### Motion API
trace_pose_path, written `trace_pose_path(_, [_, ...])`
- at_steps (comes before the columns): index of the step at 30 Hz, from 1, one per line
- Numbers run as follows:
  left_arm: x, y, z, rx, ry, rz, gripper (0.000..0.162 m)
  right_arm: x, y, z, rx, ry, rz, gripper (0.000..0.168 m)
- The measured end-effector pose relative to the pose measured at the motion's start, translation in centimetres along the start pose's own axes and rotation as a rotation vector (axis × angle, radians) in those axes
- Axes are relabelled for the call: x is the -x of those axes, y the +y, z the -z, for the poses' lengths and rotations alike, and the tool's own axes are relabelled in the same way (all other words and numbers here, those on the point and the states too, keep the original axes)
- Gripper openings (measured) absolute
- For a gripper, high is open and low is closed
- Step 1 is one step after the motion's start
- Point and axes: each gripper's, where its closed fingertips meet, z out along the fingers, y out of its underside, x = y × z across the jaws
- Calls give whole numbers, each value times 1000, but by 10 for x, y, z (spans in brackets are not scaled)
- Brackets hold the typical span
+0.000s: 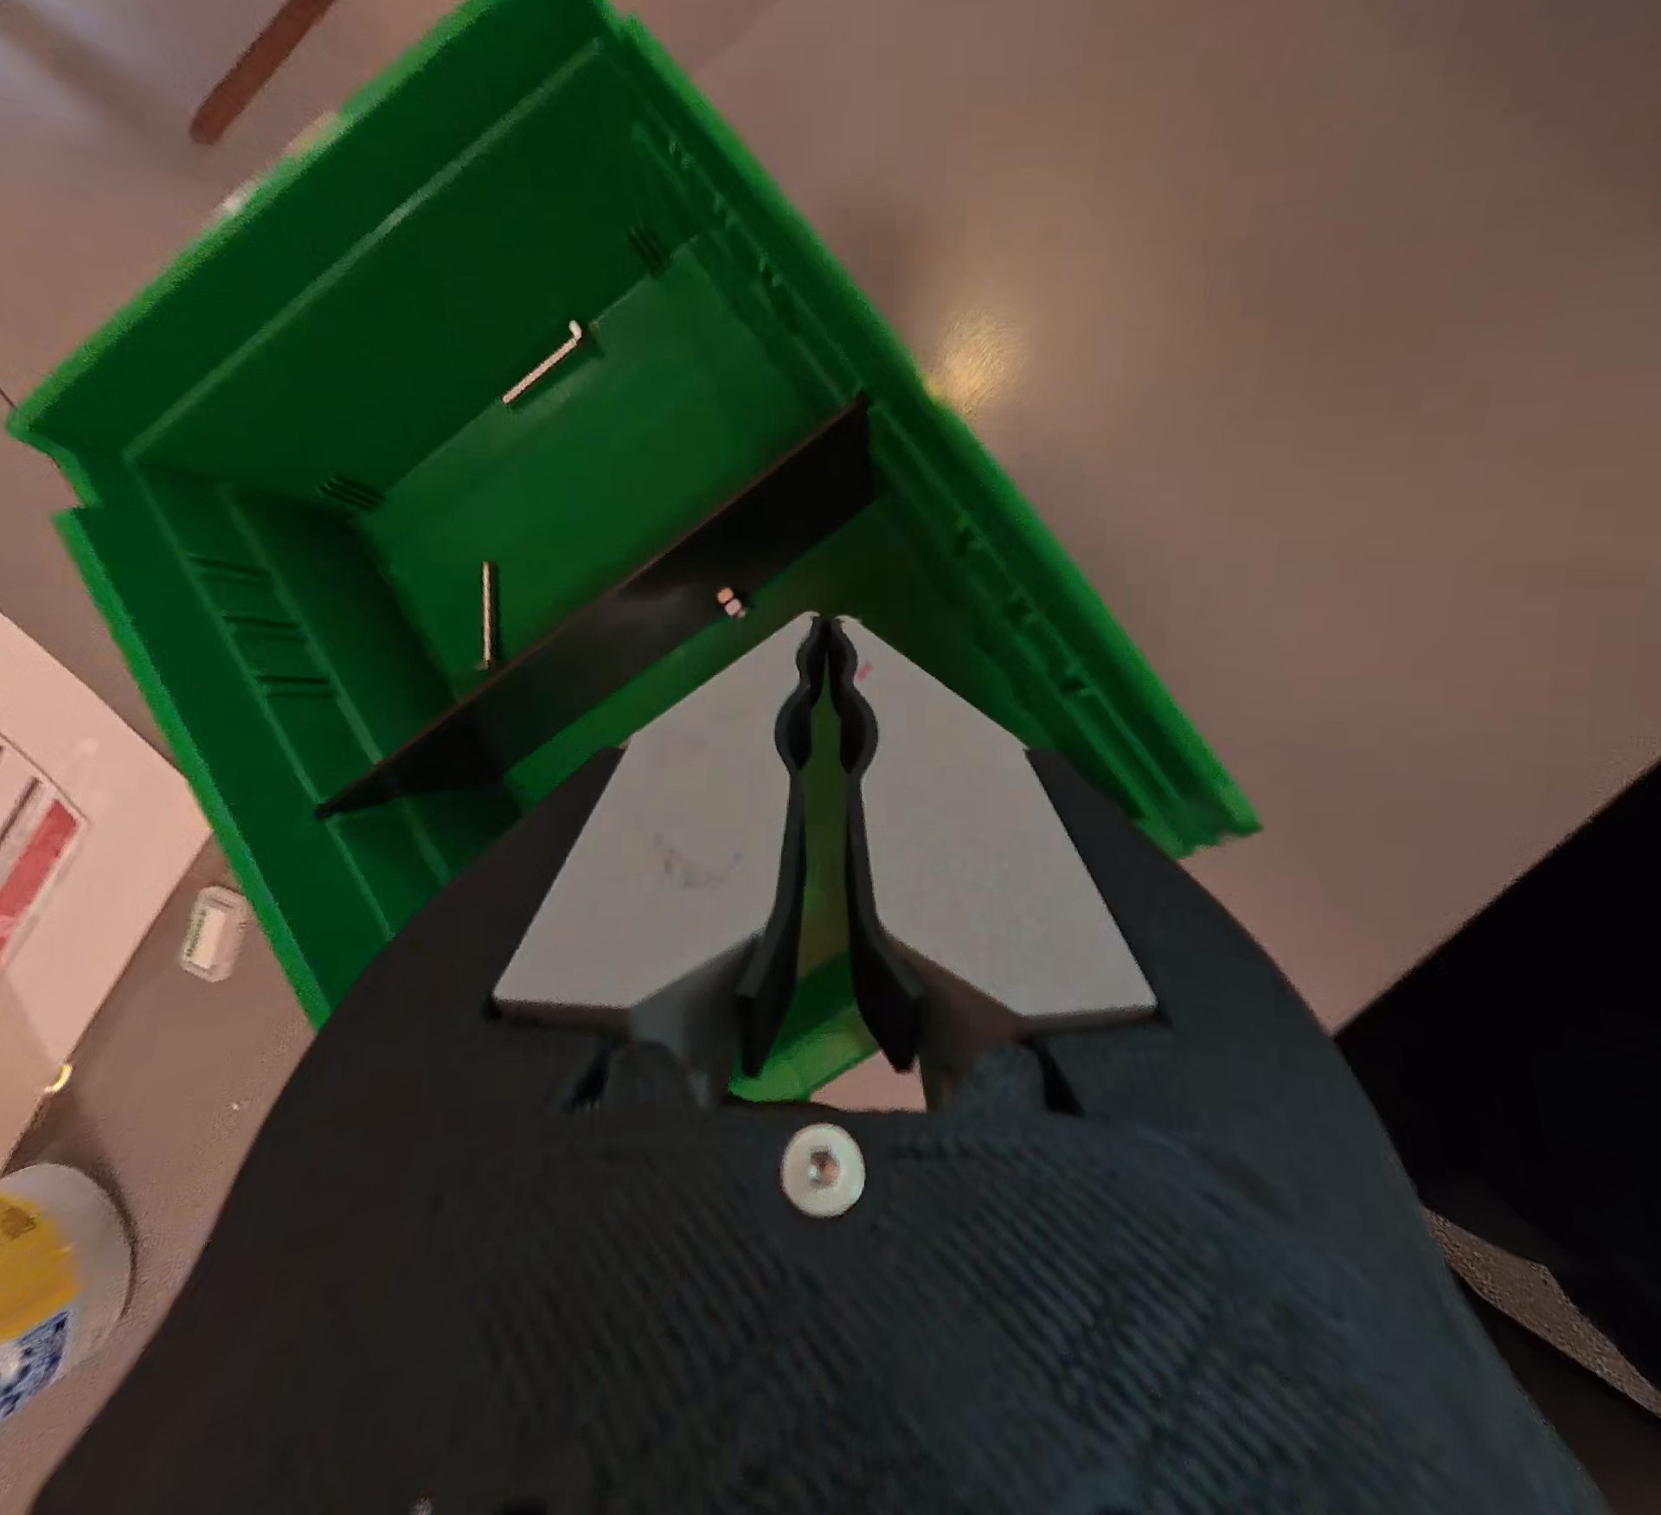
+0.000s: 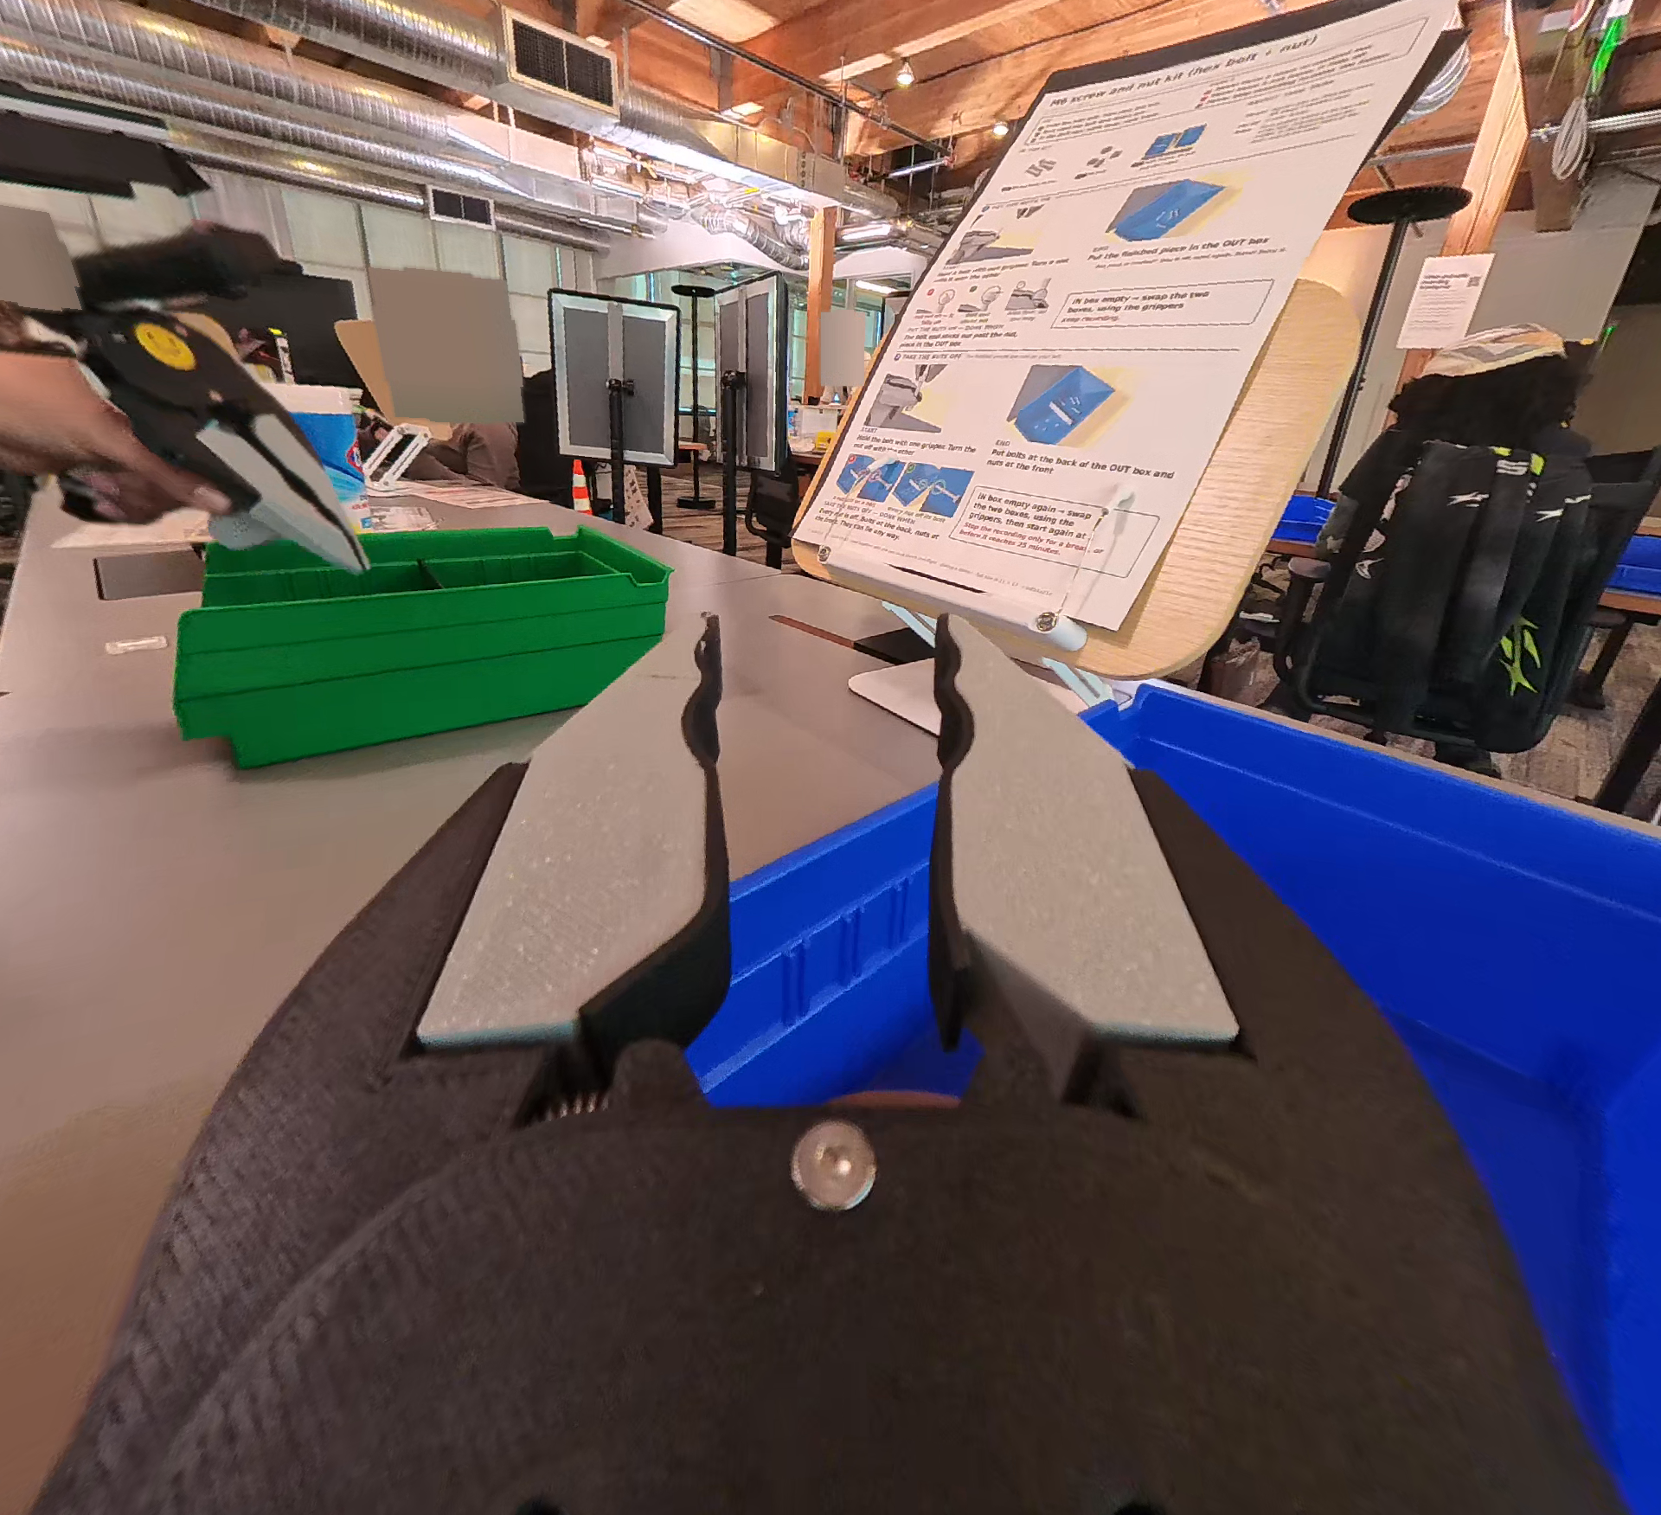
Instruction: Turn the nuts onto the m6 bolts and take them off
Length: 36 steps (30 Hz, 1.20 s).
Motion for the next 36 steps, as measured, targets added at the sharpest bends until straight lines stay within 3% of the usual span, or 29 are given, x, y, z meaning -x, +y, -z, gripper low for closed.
trace_pose_path(1, [4, 8, -10, 19, -7, 5, 0, -1, 1, -2, 5, 2, -4, 45])
trace_pose_path(5, [20, 29, -50, 52, -45, 34, 18, -2, 3, -9, 12, 13, -21, 45])
trace_pose_path(9, [23, 39, -74, 62, 3, 119, 24, 3, 4, -14, 13, 11, -18, 44])
trace_pose_path(14, [29, 49, -84, 90, -16, 147, 24, 16, 7, -20, 39, -19, 29, 44])
trace_pose_path(19, [34, 44, -85, 78, -31, 200, 13, 29, 1, -19, 12, -63, 24, 44])
trace_pose_path(24, [33, 45, -89, 103, -38, 327, 11, 33, -4, -12, -14, -94, -26, 43])
trace_pose_path(30, [34, 44, -91, 112, -74, 471, 5, 34, -25, 2, -101, -130, -90, 43])
trace_pose_path(36, [33, 44, -92, 136, -147, 502, 9, 40, -46, 18, -207, -165, -115, 41])
